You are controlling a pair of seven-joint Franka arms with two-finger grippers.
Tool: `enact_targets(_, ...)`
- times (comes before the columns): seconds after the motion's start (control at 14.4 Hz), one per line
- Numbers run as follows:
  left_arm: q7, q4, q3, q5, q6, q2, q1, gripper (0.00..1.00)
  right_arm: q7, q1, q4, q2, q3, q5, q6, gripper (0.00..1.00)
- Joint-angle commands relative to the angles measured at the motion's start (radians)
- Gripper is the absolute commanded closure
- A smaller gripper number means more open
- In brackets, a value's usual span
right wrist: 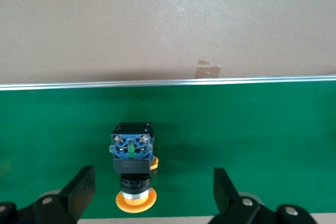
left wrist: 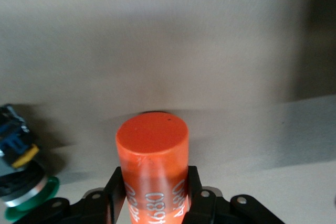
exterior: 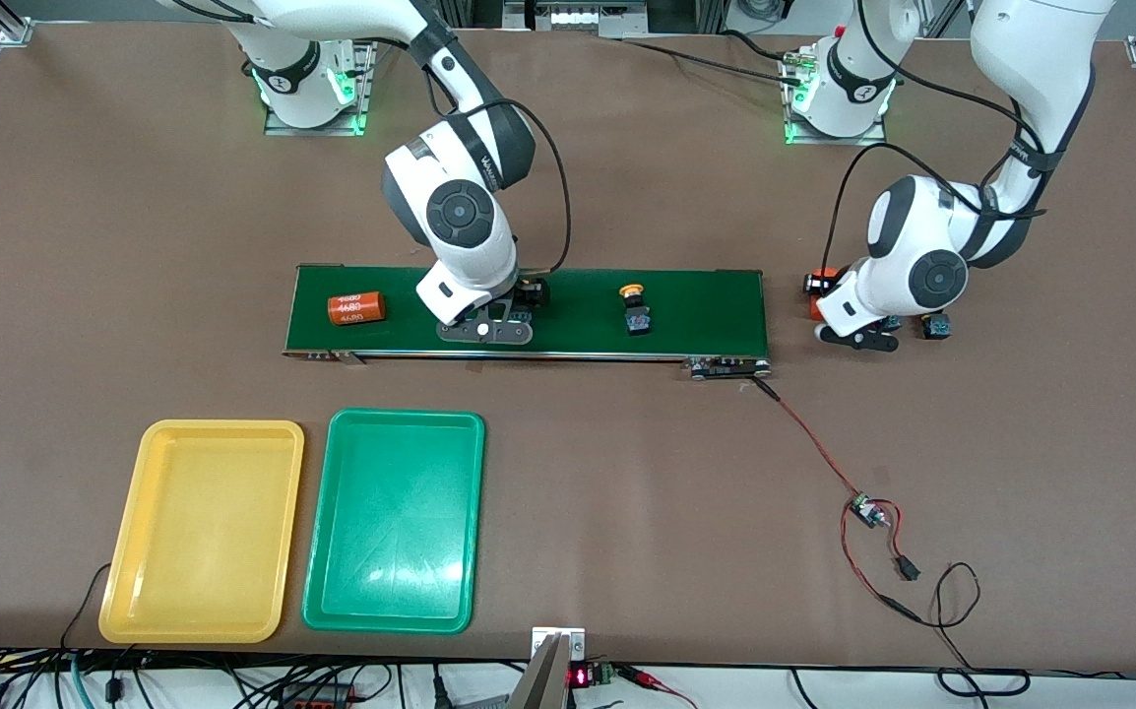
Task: Sort buttons by color to trays
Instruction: 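Carry the button toward the yellow tray while the left gripper grasps the cylinder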
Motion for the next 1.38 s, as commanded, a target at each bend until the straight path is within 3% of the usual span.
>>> enact_targets(0.0,0.036,0.135,0.015,-0.023,-0.176,-0.039,-0.017,0.85,-0.007,0.017,0.015,0.030,-0.009,-0.001,0.002,0.00)
enact_targets(0.14,0.113,0.218,0.015,-0.022,-0.263,-0.038,-0.020,0.84,-0.007,0.017,0.015,0.047,-0.009,-0.001,0.008,0.00)
enact_targets(0.28,0.252,0.251,0.009,-0.022,-0.267,-0.039,-0.025,0.85,-0.007,0.015,0.012,0.054,-0.009,0.000,0.005,0.03)
enact_targets(0.55,0.568,0.263,-0.048,-0.020,-0.264,-0.044,-0.045,0.88,0.016,0.018,0.007,0.070,-0.010,0.003,-0.003,0.40)
enact_targets(0.62,0.625,0.272,-0.049,-0.019,-0.261,-0.042,-0.048,0.88,0.017,0.012,0.009,0.070,-0.010,0.003,-0.004,0.53)
enact_targets(0.69,0.691,0.283,-0.051,-0.020,-0.259,-0.041,-0.052,0.88,0.023,0.006,0.010,0.068,-0.010,0.006,-0.004,0.73)
enact_targets(0.76,0.758,0.289,-0.063,-0.028,-0.256,-0.038,-0.058,0.87,0.025,0.003,0.010,0.067,-0.012,0.003,-0.004,0.84)
enact_targets(0.9,0.831,0.297,-0.115,-0.019,-0.250,-0.041,-0.060,0.88,0.022,0.002,0.018,0.067,-0.019,0.008,-0.004,0.96)
enact_targets(1.04,0.892,0.302,-0.147,-0.010,-0.198,-0.033,-0.089,0.90,0.017,-0.006,0.033,0.053,-0.050,0.000,-0.018,1.00)
enact_targets(1.32,1.056,0.288,-0.155,-0.010,-0.046,0.011,-0.126,0.88,0.011,-0.034,0.162,0.041,-0.209,0.008,-0.096,1.00)
